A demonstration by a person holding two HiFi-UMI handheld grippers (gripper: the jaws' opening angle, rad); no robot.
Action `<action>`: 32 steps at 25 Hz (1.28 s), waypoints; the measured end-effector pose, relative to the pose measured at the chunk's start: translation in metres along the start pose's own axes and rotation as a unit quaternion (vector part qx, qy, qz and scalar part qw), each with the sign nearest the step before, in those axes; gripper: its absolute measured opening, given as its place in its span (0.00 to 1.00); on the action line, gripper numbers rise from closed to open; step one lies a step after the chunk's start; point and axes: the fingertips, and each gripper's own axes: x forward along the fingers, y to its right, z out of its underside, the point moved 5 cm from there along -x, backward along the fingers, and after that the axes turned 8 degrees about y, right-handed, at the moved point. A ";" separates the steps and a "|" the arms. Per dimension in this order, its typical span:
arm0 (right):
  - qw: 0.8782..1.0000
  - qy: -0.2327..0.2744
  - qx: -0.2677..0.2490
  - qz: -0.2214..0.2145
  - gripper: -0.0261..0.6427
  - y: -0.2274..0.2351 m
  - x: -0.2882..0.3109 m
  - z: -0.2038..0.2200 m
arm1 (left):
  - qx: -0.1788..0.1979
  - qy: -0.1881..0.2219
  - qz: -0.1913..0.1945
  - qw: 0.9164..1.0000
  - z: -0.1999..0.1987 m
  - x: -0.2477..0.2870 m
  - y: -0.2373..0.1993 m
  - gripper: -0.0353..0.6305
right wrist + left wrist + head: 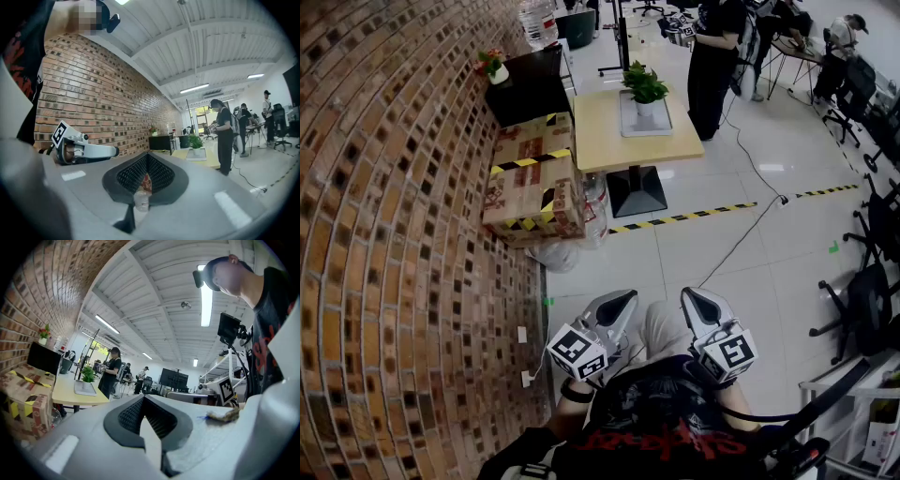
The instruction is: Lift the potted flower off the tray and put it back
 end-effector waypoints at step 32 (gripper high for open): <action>0.996 0.074 0.016 -0.052 0.04 0.289 0.194 -0.059 | 0.048 -0.030 -0.066 0.996 -0.051 0.308 -0.174 0.06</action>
